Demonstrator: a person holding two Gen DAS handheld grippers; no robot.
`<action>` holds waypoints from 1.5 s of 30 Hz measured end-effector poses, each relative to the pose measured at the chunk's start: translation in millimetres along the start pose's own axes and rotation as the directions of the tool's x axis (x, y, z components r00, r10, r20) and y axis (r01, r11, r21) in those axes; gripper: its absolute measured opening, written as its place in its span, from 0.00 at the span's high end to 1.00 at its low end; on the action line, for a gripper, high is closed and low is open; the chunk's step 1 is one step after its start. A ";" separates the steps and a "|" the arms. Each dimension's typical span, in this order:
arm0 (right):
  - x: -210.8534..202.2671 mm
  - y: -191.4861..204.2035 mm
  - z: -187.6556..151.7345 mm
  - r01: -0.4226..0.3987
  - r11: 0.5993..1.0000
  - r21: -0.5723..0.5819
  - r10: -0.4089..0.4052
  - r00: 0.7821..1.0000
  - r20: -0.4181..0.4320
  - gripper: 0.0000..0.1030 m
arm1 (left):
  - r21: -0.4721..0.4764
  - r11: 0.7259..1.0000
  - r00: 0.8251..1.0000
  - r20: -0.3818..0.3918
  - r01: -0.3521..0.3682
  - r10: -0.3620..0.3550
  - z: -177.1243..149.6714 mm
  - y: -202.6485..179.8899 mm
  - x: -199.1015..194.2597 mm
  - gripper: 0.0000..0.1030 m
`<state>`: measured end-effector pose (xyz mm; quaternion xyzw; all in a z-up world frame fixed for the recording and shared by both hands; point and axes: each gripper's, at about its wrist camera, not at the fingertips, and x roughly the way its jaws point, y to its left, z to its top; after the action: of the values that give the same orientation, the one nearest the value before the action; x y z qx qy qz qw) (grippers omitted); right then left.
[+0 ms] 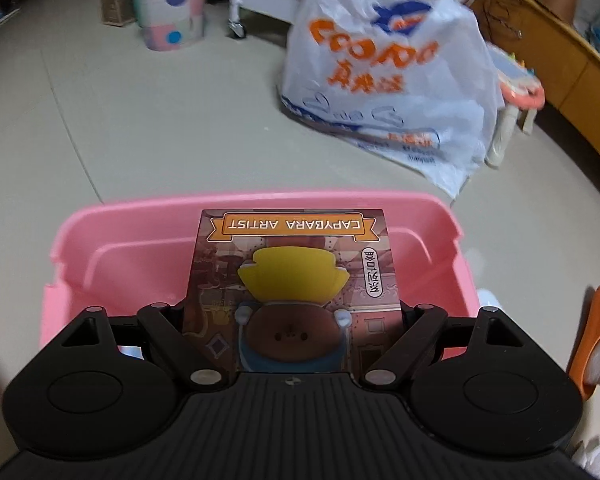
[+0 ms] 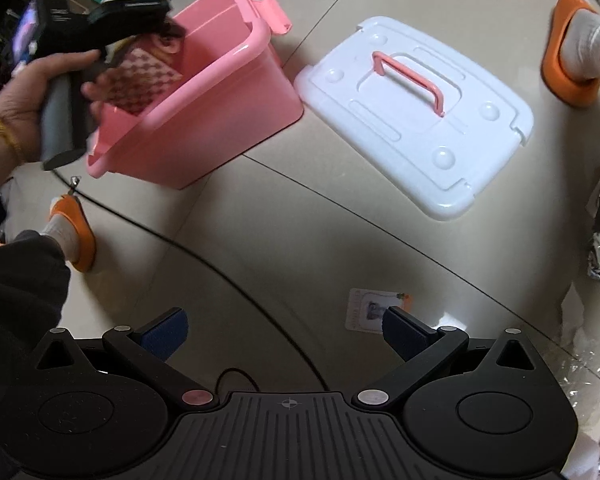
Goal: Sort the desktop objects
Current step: 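Lower the capybara box into the pink bin and open the left gripper, then move the right gripper to the pink handle of the white lid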
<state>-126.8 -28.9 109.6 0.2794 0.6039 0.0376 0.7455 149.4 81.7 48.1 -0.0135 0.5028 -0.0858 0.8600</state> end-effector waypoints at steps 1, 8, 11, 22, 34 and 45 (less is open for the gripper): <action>-0.7 0.0 0.7 -0.003 1.000 0.002 0.003 1.000 0.000 0.00 | 0.005 1.000 1.000 -0.008 -0.002 0.002 -0.9 -3.3 5.2 0.17; -2.8 -2.0 3.8 -0.036 0.999 0.031 0.036 0.999 -0.011 0.00 | -0.030 0.999 0.995 -0.099 0.021 -0.024 -12.4 -7.6 34.5 0.17; -3.7 -2.3 3.9 -0.043 0.998 0.038 0.044 0.999 -0.014 0.00 | -0.016 1.000 0.995 -0.095 0.014 -0.016 -17.0 -8.9 36.9 0.17; -4.8 1.0 2.6 -0.041 0.999 0.027 0.042 0.999 -0.014 0.00 | -0.018 0.999 0.999 -0.007 0.033 -0.033 -9.8 -1.5 0.7 0.06; -3.9 10.8 -4.0 -0.043 0.998 -0.050 0.045 0.998 0.050 0.00 | -0.167 0.986 0.989 0.143 -0.005 0.029 -80.2 68.6 -124.4 0.02; -16.5 27.3 -26.8 0.000 0.973 -0.231 0.038 0.987 0.158 0.00 | -0.199 0.974 0.991 0.058 -0.107 0.121 -166.7 96.8 -172.7 0.02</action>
<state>-148.3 -2.4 133.7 0.1988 0.5304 0.0918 0.8190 -65.0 215.3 104.1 -0.0721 0.4783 0.0141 0.8751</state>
